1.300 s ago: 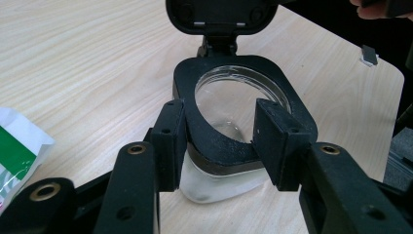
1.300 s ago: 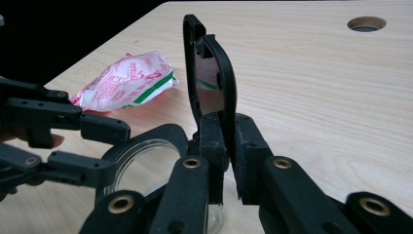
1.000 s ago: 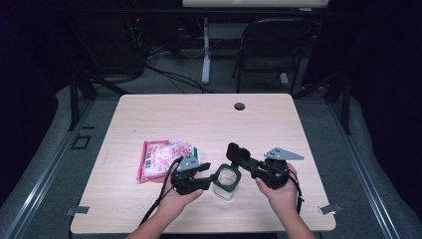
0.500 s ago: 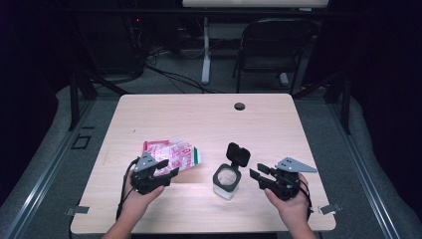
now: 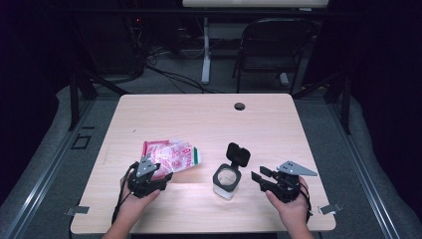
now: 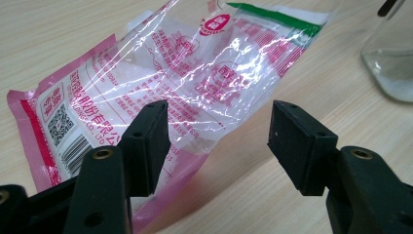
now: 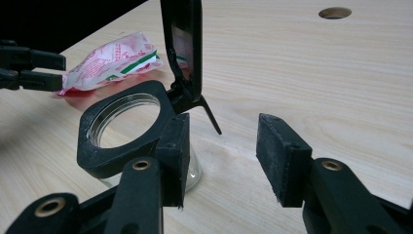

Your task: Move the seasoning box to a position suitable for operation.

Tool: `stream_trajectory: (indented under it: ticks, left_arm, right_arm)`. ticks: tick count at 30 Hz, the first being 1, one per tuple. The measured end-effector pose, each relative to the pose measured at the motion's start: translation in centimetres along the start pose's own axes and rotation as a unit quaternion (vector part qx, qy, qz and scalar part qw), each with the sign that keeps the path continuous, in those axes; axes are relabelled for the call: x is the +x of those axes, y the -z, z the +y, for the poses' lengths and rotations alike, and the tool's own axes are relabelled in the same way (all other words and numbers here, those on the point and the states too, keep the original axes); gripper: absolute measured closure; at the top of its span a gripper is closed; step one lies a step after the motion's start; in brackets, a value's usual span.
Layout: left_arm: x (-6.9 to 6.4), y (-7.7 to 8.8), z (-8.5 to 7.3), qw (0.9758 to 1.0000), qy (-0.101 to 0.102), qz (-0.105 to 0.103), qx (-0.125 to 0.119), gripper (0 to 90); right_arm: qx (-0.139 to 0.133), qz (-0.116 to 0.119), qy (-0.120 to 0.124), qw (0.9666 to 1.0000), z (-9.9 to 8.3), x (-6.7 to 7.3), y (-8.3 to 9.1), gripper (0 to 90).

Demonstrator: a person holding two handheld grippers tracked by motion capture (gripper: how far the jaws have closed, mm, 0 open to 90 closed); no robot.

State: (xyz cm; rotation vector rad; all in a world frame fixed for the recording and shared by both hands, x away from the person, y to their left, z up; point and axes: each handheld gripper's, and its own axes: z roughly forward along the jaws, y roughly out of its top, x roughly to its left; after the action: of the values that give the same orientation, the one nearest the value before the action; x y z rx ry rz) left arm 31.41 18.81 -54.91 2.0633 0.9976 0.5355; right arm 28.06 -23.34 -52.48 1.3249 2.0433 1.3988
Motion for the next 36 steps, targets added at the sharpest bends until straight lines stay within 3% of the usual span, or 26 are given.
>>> stream_trajectory:
  ticks: [2,6,12,17,20,27,31,35,36]
  left_arm:
    - [-0.5,-0.3,0.0,0.9995,-0.026,0.014,0.006,40.4]
    - [-1.4,-0.9,0.1,0.9979,-0.059,0.023,0.011,39.8]
    - [-2.2,-2.0,0.5,0.9957,-0.086,0.03,0.016,39.8]
    - [-2.9,-2.9,0.7,0.9921,-0.116,0.043,0.02,39.9]
    - [-3.1,-3.6,1.0,0.9909,-0.125,0.046,0.019,39.9]
    - [-3.0,-5.1,1.5,0.9914,-0.118,0.048,0.027,39.7]
    - [-3.1,-6.0,2.0,0.9899,-0.126,0.058,0.029,39.7]
    - [-3.0,-6.9,2.2,0.9862,-0.14,0.08,0.037,39.8]
    - [-2.9,-7.0,2.2,0.9867,-0.135,0.082,0.038,40.1]
  right_arm:
    - [0.001,0.004,-0.007,1.0,-0.1,-0.1,-0.1,56.0]
    - [0.001,0.003,-0.006,1.0,-0.2,-0.1,-0.2,55.4]
    - [0.002,0.0,-0.007,1.0,-0.3,0.1,-0.2,54.9]
    - [0.002,-0.002,-0.005,1.0,-0.6,0.3,-0.2,54.3]
    - [0.0,-0.005,-0.007,1.0,-0.8,0.3,0.1,54.2]
    - [-0.005,-0.017,-0.016,0.9997,-1.4,0.1,1.2,54.0]
    - [-0.012,-0.031,-0.025,0.9991,-1.9,-0.3,2.5,54.0]
    - [-0.018,-0.042,-0.037,0.9983,-2.3,-0.7,3.4,53.9]
    - [-0.021,-0.041,-0.041,0.9981,-2.3,-0.7,3.5,53.9]
